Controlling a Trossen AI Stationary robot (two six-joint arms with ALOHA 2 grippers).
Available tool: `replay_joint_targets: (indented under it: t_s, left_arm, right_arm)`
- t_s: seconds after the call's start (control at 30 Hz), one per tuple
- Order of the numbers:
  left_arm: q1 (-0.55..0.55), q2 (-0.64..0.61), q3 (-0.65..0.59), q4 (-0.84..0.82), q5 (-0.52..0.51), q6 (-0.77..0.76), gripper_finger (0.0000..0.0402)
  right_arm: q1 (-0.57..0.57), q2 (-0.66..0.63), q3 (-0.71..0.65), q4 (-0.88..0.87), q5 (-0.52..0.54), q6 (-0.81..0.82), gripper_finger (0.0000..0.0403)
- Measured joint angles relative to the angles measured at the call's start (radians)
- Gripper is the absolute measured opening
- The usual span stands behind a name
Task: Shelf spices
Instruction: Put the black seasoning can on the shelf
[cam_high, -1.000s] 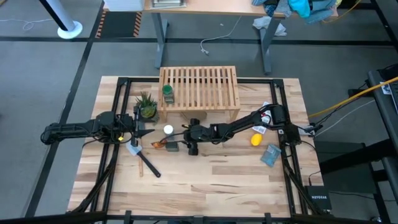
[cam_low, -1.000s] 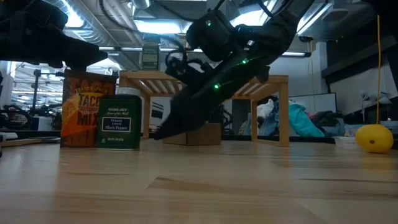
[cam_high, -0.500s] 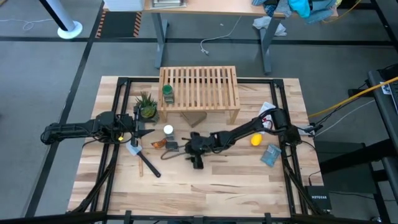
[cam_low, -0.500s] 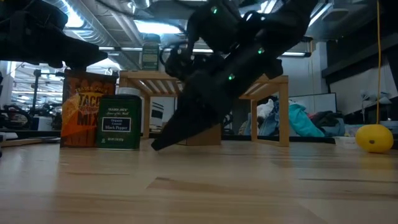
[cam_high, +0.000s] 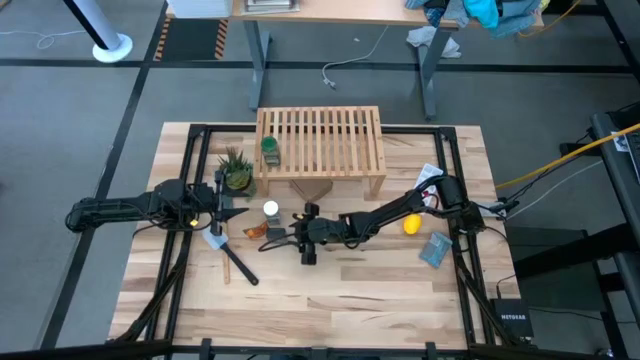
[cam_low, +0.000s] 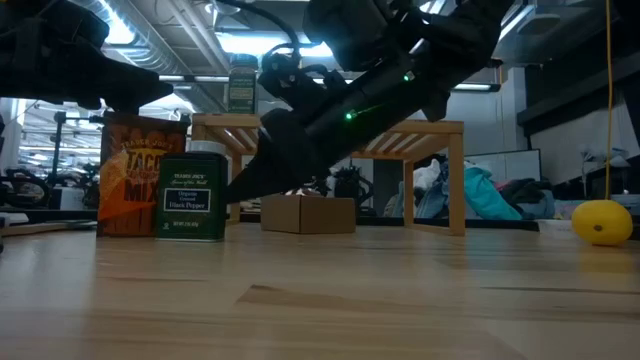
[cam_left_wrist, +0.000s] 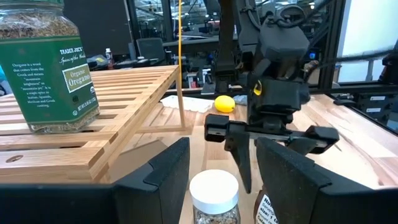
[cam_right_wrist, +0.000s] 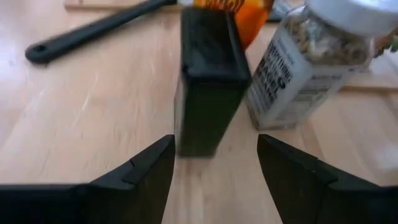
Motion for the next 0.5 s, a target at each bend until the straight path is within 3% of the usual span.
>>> replay_joint_targets:
  t_s: [0.5]
  left_arm:
    - [0.0,0.0,0.0,0.0,0.0,0.011,0.018]
  right_arm:
    - [-0.02,0.001,0.0,0.116,-0.054,0.0,0.0234]
